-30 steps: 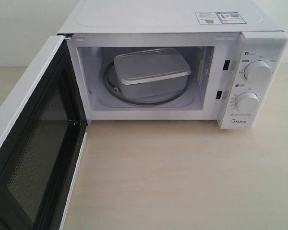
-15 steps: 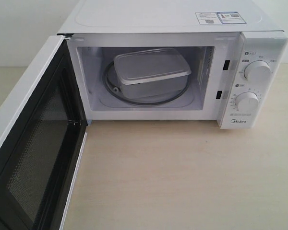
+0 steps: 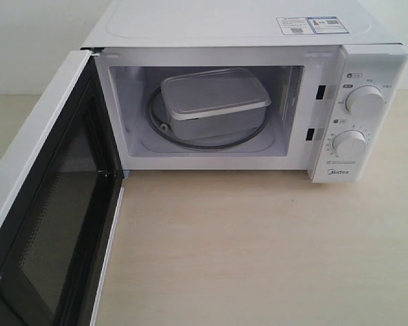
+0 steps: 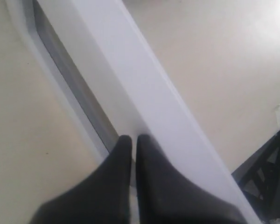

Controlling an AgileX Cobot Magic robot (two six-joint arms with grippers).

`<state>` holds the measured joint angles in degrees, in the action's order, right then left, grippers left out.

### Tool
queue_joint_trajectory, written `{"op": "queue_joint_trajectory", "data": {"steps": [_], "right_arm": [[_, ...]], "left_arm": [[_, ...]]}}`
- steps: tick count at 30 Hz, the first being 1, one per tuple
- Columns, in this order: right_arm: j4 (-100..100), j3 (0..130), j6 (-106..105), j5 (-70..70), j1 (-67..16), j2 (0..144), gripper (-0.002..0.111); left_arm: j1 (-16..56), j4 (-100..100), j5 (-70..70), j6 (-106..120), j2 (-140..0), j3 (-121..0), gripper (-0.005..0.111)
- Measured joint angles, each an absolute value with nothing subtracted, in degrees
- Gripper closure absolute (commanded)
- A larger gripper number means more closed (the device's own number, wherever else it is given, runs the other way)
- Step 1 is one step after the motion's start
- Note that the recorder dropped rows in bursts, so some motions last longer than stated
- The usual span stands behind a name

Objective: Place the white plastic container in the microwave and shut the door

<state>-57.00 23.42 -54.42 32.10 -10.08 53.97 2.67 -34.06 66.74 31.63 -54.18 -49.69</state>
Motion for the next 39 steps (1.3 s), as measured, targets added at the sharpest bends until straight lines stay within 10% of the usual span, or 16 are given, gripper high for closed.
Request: {"op": "queue_joint_trajectory", "data": {"steps": [39], "right_arm": [[-53.1,23.8,-49.9,14.1,-10.0,54.0,0.108]], "left_arm": [[23.7,-47.9,37.3,44.3,-73.6,-49.8,0.102]]}}
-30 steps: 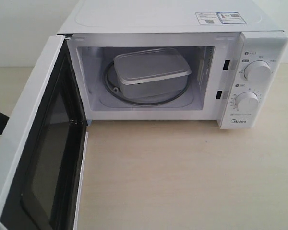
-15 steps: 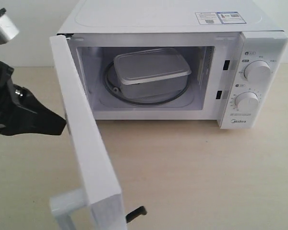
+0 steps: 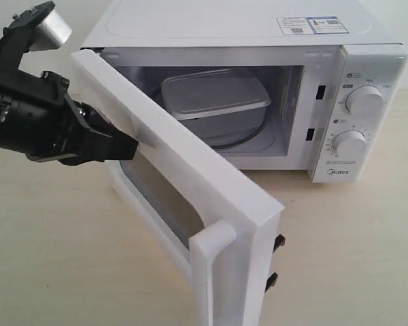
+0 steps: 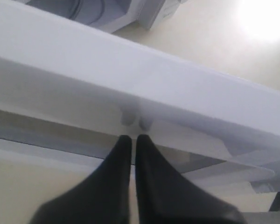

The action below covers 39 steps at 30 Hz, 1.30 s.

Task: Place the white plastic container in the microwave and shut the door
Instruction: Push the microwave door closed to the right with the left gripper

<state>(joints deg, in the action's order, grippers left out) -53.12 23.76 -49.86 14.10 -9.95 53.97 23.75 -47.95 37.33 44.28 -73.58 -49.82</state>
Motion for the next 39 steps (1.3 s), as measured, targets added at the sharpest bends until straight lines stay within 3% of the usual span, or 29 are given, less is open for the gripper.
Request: {"op": "queue_joint_trajectory", "data": {"steps": [13,23,33,39], "right_arm": [[-51.4,23.8,-49.4,7.8,-10.0,45.7,0.108],[-56.0,23.8,-50.4,-14.6,-10.0,39.6,0.108],[-86.3,23.8,-83.6,-29.4,-10.0,39.6,0.109],[-94.6,23.9,-92.0,-31.9,-10.0,42.8,0.109]], "left_arm": [[23.7,-52.4,27.8,50.7,-79.1,-52.5,0.102],[23.7,-52.6,24.5,52.1,-89.0,-60.0,0.102],[23.7,-52.6,20.9,52.6,-90.5,-61.3,0.102],[23.9,-52.6,20.1,52.7,-90.5,-61.3,0.102]]}}
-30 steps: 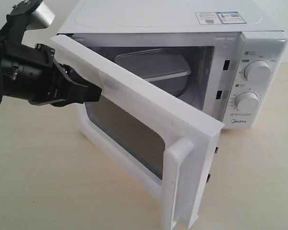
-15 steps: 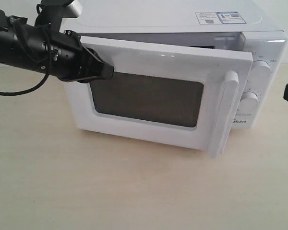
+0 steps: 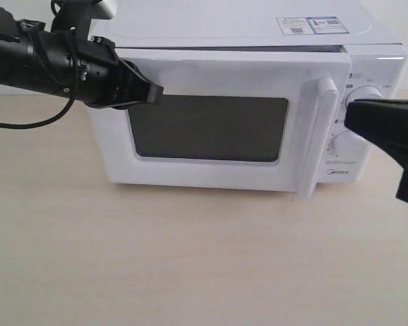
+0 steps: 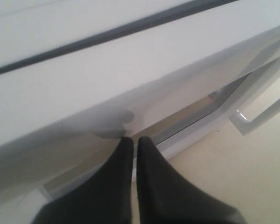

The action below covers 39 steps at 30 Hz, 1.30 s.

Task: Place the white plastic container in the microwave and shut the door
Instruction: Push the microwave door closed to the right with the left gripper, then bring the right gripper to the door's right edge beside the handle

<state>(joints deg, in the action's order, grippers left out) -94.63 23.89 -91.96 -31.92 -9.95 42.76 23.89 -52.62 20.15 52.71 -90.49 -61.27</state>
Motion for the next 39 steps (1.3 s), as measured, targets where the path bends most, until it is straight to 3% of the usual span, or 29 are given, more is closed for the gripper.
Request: {"op": "queue_joint_trajectory", "data": {"steps": [10,19,28,39], "right_arm": [[-99.2,23.9,-101.1,-32.1,-13.6,52.6,0.109],[-99.3,32.1,-99.8,-3.8,-32.3,56.9,0.109],[-94.8,41.4,-88.8,23.6,-47.7,71.6,0.109],[-79.9,41.6,-69.0,34.4,-49.5,76.8,0.109]], "left_arm": [[23.9,-52.6,20.0,52.8,-90.5,-61.3,0.102],[23.9,-52.6,19.9,52.8,-90.5,-61.3,0.102],[23.9,-52.6,19.9,52.8,-90.5,-61.3,0.102],[23.9,-52.6,20.0,52.7,-89.7,-61.3,0.102]]}}
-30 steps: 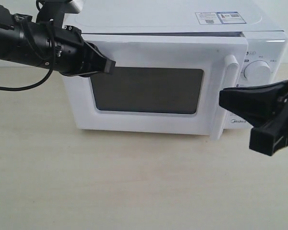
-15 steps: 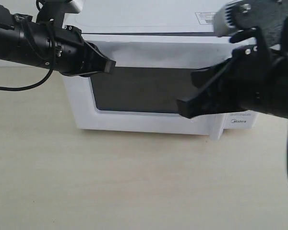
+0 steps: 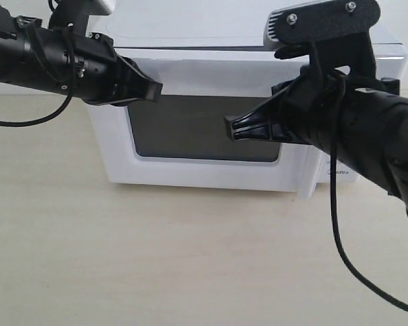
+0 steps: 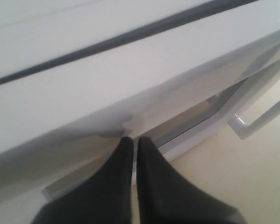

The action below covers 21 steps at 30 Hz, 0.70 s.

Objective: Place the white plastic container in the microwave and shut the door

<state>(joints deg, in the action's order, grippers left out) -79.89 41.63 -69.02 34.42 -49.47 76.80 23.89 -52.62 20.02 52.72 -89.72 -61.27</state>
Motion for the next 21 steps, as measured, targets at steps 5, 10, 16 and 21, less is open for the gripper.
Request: {"op": "queue_joint_trajectory", "data": {"steps": [5,10,16,21], "right_arm": [[-78.9,42.1,-67.8,35.1,-48.1,77.8,0.109],[-78.5,42.6,-67.3,34.5,-46.1,78.0,0.109],[-78.0,42.6,-67.1,34.0,-45.8,78.0,0.109],[-77.1,42.6,-67.0,34.7,-45.8,78.7,0.109]], "left_arm": [[23.9,-52.6,20.0,52.6,-86.6,-60.6,0.102],[23.9,-52.6,20.7,52.2,-83.7,-57.2,0.102],[23.9,-52.6,20.7,52.0,-76.0,-50.5,0.102],[23.9,-52.6,19.3,50.3,-66.5,-44.9,0.102]]}}
